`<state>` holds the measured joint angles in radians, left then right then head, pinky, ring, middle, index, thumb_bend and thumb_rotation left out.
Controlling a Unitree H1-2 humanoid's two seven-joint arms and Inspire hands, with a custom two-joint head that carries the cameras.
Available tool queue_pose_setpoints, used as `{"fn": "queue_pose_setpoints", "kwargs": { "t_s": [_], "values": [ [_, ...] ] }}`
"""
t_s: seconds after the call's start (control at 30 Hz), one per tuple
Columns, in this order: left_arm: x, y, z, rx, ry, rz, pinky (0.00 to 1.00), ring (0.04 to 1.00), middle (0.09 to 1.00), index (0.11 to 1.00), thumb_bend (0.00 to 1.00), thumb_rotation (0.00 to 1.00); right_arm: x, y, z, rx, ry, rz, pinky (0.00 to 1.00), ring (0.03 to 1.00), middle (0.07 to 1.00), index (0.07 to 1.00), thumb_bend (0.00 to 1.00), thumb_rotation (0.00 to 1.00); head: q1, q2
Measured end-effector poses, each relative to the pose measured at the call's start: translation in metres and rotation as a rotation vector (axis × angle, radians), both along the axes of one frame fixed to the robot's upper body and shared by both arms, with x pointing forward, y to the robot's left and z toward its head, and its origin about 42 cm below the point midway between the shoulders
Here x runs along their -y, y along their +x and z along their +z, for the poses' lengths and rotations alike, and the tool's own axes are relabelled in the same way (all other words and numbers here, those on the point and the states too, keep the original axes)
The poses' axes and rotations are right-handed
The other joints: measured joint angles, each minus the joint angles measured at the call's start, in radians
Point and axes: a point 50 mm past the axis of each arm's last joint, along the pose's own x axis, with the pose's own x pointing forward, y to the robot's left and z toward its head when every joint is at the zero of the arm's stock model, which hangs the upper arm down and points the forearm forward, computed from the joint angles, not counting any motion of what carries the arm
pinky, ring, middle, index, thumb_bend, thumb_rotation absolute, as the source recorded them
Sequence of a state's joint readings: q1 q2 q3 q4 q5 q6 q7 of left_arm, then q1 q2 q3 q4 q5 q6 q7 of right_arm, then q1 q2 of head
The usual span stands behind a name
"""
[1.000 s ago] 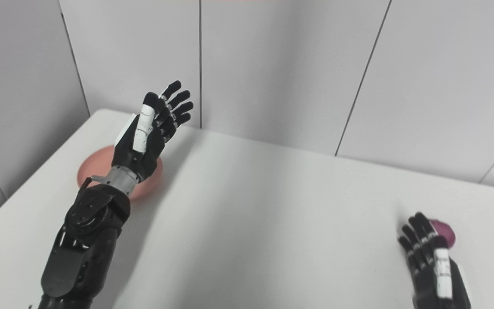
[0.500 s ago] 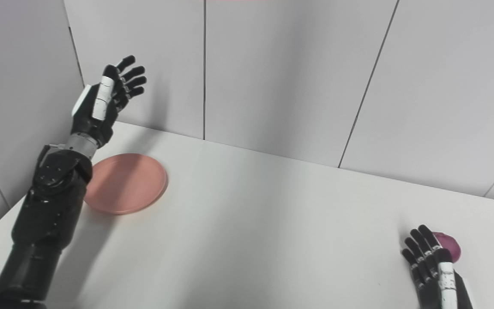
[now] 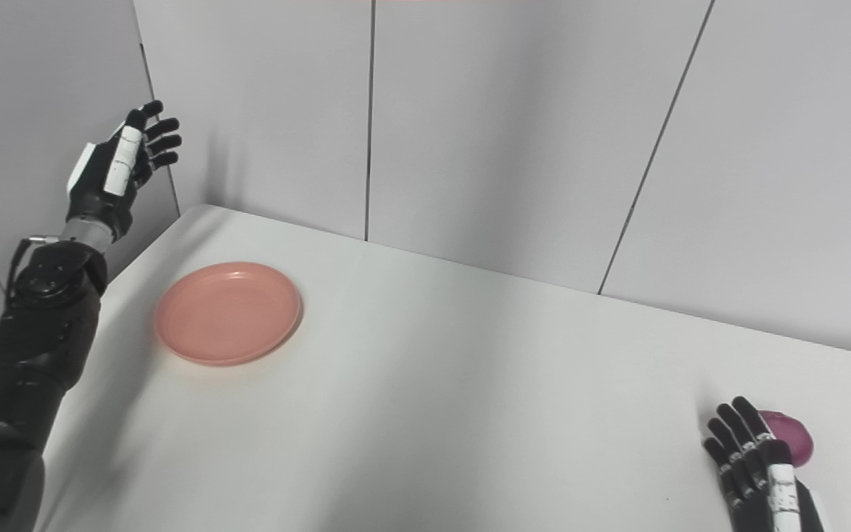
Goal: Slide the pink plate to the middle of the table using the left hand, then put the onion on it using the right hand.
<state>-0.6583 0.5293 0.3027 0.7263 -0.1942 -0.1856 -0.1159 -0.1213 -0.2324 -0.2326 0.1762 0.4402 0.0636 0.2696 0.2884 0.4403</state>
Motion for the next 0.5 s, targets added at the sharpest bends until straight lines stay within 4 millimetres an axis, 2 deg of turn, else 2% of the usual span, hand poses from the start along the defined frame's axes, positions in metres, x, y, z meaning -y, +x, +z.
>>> {"fn": "queue_pose_setpoints", "kwargs": {
  "t_s": [0.17,0.33,0.5],
  "values": [
    [-0.007,-0.002,-0.017,-0.029,-0.017,0.02,0.83,0.849,0.854,0.886,0.87,0.91,0.0,-0.002,0.001,0.002,-0.005,0.001,0.94,0.932,0.903,0.908,0.86,0.79,-0.002,0.005],
    [-0.011,-0.006,-0.034,-0.046,-0.051,0.036,0.81,0.858,0.862,0.888,0.82,0.92,-0.001,-0.006,0.001,0.002,-0.018,-0.004,0.93,0.926,0.898,0.905,0.88,0.78,-0.006,0.015],
    [-0.011,-0.008,-0.046,-0.056,-0.055,0.036,0.8,0.848,0.857,0.883,0.85,0.9,-0.003,-0.011,0.001,0.004,-0.021,-0.004,0.92,0.921,0.894,0.902,0.91,0.77,-0.012,0.025]
  ]
}}
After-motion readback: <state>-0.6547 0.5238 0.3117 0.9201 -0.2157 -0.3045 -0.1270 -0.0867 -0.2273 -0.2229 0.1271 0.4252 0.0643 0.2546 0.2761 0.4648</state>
